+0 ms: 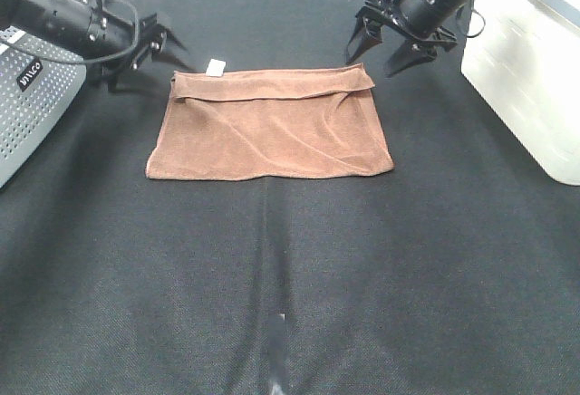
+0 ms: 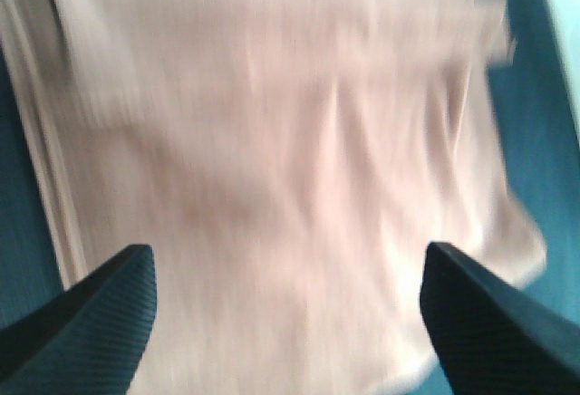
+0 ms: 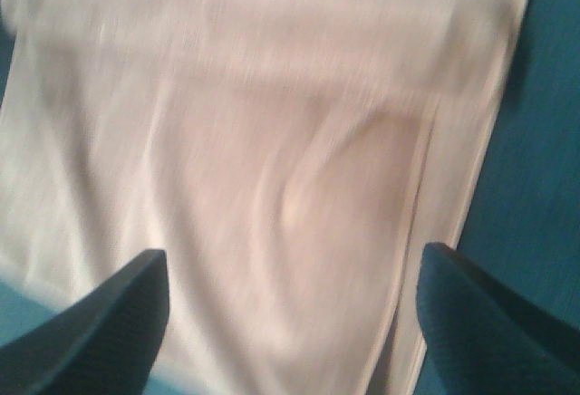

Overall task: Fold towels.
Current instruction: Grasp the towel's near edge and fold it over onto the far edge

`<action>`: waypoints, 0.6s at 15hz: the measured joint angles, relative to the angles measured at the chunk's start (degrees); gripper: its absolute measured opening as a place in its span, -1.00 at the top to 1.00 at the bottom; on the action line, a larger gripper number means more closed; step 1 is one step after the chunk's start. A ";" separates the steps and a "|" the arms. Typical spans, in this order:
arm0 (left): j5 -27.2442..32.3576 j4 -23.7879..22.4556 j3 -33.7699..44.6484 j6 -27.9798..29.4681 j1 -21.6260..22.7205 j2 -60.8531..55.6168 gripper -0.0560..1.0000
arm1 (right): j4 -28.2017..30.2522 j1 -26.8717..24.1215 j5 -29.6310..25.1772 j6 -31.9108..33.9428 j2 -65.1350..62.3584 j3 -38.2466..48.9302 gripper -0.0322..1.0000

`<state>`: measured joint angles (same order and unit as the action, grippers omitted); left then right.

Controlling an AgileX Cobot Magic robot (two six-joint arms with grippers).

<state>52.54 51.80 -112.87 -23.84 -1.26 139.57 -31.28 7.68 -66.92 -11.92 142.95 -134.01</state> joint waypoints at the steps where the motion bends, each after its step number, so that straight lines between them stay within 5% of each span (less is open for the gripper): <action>1: 1.32 -1.83 0.74 1.72 -0.23 -0.57 -0.54 | 0.74 0.00 -1.83 1.26 -0.17 0.00 -0.45; 6: -10.89 -3.78 25.38 3.27 -1.49 -14.67 -0.54 | 6.47 0.00 -2.23 6.36 -2.52 4.07 -0.45; 9: -15.24 -5.27 36.78 2.23 -0.46 -17.88 -0.54 | 6.76 0.00 -1.66 6.25 -8.37 16.73 -0.44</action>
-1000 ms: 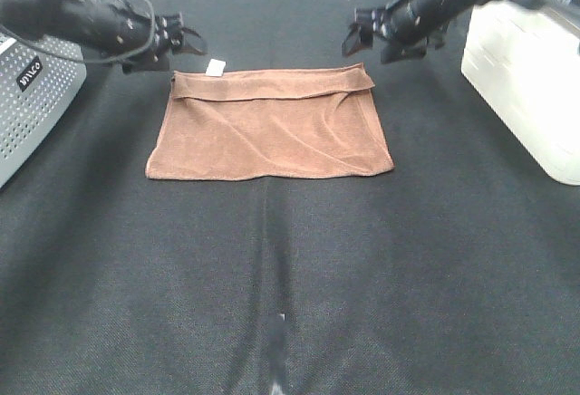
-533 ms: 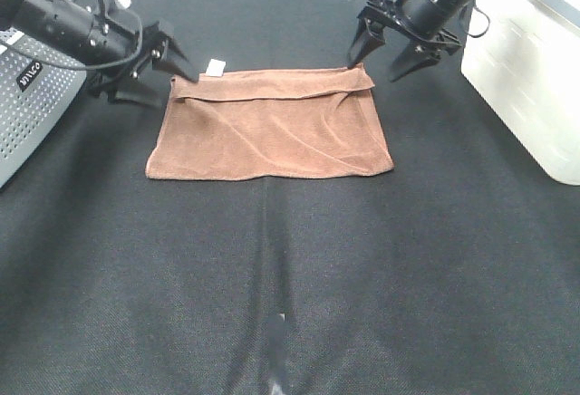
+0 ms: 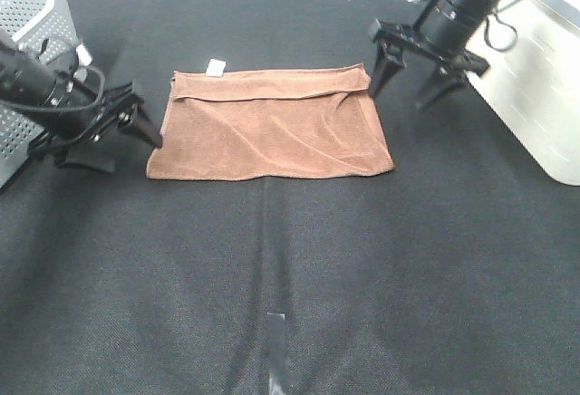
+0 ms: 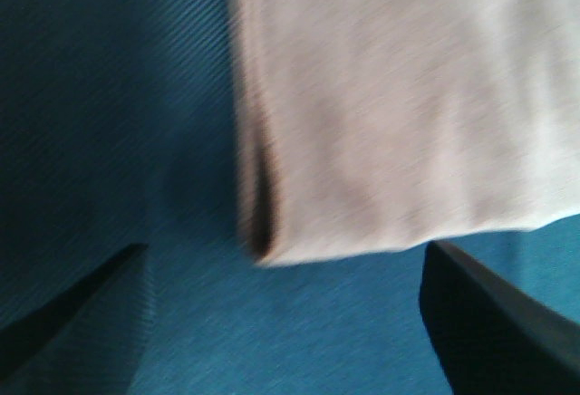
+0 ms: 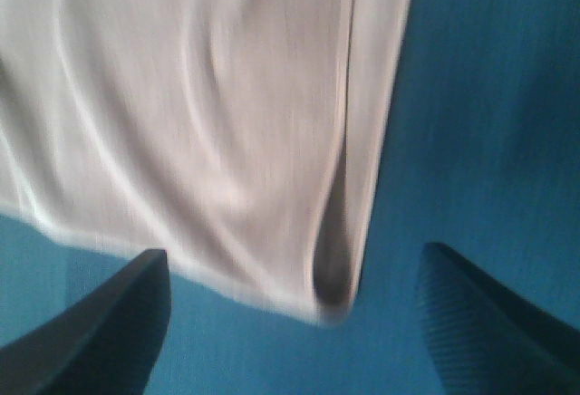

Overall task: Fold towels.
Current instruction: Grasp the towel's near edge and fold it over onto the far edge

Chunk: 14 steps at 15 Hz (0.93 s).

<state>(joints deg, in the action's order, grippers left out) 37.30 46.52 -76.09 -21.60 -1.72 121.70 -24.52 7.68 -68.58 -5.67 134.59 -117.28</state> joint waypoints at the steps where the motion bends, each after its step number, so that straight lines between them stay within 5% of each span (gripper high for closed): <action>1: 0.00 0.00 0.00 0.00 0.00 0.00 -0.54 | 0.00 0.00 0.00 0.00 0.00 0.00 -0.44; 6: -2.06 -0.06 0.17 0.00 -0.06 -0.63 -0.54 | -4.53 0.00 11.34 -4.53 -3.09 14.90 -0.44; 14: -3.67 2.29 -2.64 -0.11 -1.38 4.93 -0.51 | -11.00 0.00 12.89 -9.11 1.95 15.41 -0.43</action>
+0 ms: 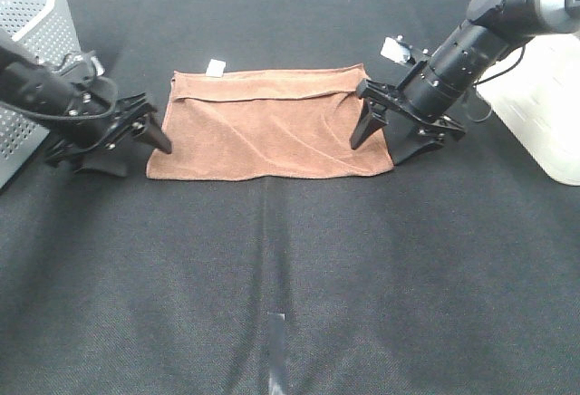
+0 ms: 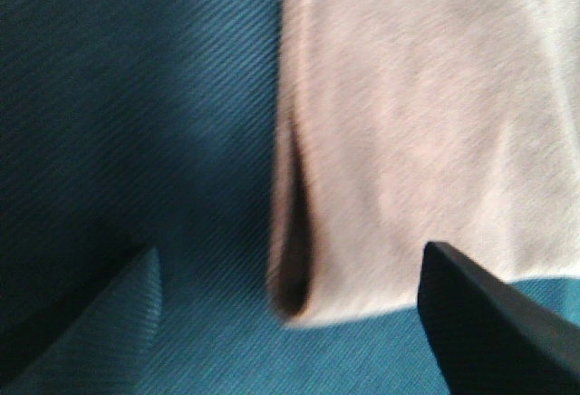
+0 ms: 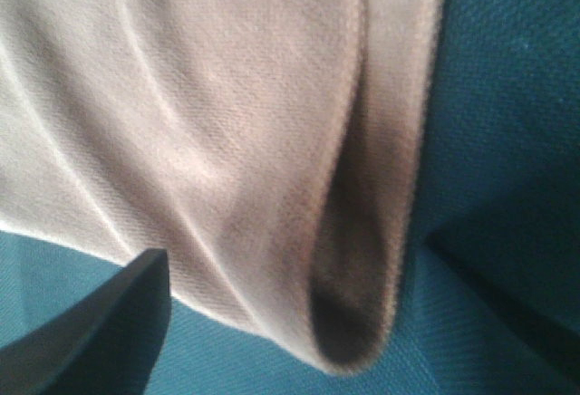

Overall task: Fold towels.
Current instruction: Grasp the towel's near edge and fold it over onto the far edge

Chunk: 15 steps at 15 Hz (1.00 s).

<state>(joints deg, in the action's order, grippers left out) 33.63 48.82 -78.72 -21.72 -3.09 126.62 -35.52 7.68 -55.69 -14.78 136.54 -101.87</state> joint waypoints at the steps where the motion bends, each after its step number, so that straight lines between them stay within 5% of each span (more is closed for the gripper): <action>1: 0.63 0.23 -1.72 0.00 -0.74 1.15 -0.48 | -0.92 0.00 0.00 -0.34 0.23 0.00 -0.38; 4: 2.29 0.52 -5.79 0.69 -2.64 4.01 -0.01 | -3.95 0.00 1.15 -0.92 1.43 0.00 0.14; 5: 2.29 0.52 -5.79 0.69 -2.64 4.01 -0.01 | -3.95 0.00 1.15 -0.92 1.43 0.00 0.14; 7: 2.75 -0.17 -5.84 1.09 -2.69 4.76 0.69 | -3.95 0.00 1.95 -0.92 2.01 0.00 0.73; 8: 3.38 -0.74 -5.84 1.15 -2.64 4.81 0.84 | -3.78 0.00 1.89 -0.92 2.06 0.00 0.91; 12: 7.56 -6.02 -5.84 1.43 -2.64 2.86 0.88 | -3.15 0.00 -0.34 0.11 0.92 0.23 0.94; 15: 9.51 -12.09 -2.12 3.55 -2.64 -3.78 0.88 | -2.29 0.00 3.44 0.17 -7.16 11.97 0.94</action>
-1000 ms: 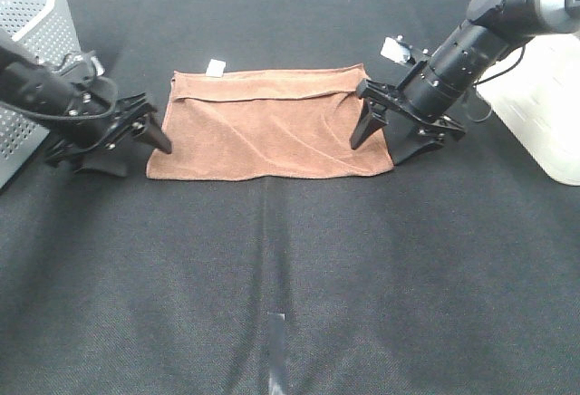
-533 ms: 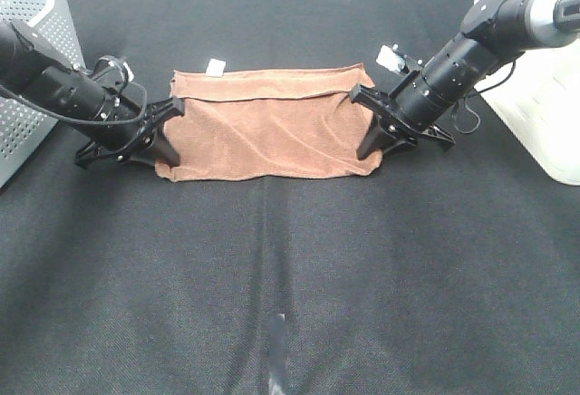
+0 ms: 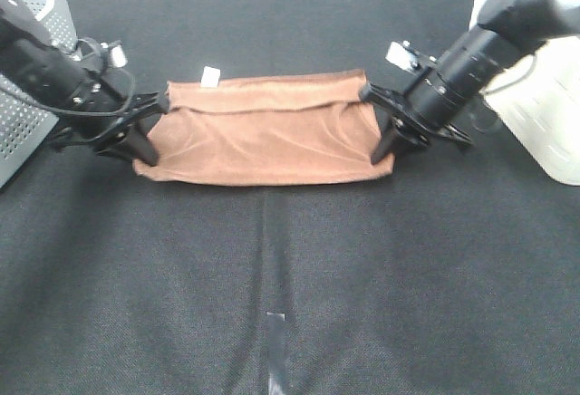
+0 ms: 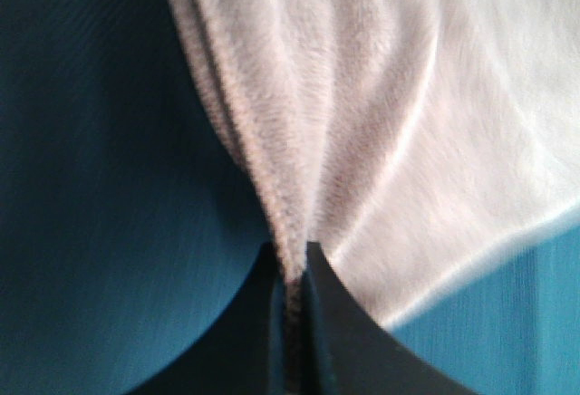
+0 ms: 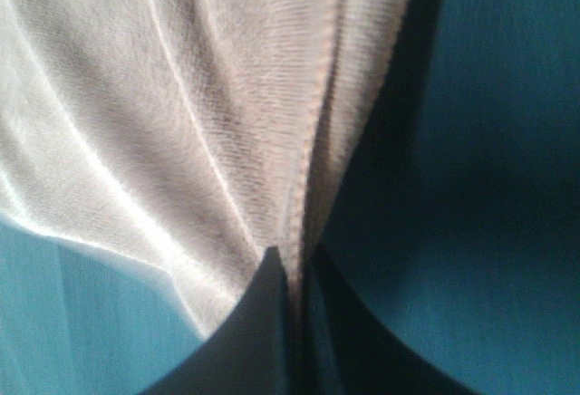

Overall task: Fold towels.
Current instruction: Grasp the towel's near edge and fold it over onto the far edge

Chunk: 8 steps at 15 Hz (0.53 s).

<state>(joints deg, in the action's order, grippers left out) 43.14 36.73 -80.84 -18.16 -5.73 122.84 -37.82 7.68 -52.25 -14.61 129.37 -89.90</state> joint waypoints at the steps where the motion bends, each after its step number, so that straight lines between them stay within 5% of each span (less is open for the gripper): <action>1: 0.00 -1.03 2.46 0.11 0.00 -1.66 0.88 | -0.17 0.00 1.32 -0.34 -2.12 4.76 0.94; 8: -2.81 -1.95 19.94 0.11 -0.06 -8.48 0.88 | -6.47 0.06 4.24 -7.45 -7.73 21.66 0.94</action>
<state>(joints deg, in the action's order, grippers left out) 40.34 34.78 -60.91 -18.05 -5.79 114.36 -44.29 7.73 -48.01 -22.06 121.64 -68.24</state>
